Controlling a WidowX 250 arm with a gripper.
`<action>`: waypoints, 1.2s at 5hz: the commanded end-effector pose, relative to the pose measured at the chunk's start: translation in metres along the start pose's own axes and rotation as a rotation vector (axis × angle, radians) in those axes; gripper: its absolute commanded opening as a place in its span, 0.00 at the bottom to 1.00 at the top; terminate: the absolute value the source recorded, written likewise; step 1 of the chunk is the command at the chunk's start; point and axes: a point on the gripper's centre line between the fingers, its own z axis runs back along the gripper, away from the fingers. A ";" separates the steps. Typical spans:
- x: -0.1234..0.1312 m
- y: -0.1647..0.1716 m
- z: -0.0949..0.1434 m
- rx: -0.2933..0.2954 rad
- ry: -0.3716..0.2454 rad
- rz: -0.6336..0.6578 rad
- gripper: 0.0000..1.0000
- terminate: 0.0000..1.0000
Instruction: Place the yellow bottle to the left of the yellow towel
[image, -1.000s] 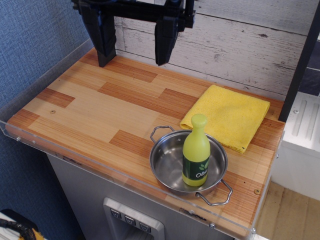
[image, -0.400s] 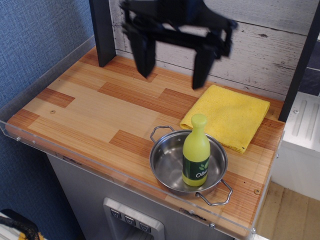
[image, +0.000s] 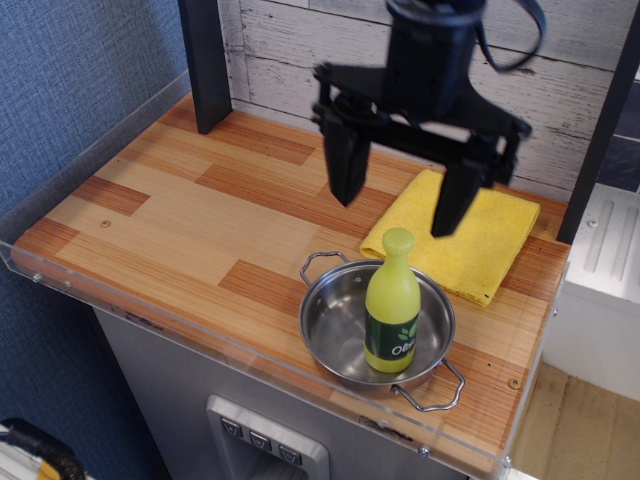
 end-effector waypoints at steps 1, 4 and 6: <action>-0.001 -0.004 -0.015 -0.002 -0.001 -0.010 1.00 0.00; 0.001 -0.001 -0.030 0.015 -0.004 0.022 0.00 0.00; 0.003 0.004 -0.012 0.003 0.007 0.055 0.00 0.00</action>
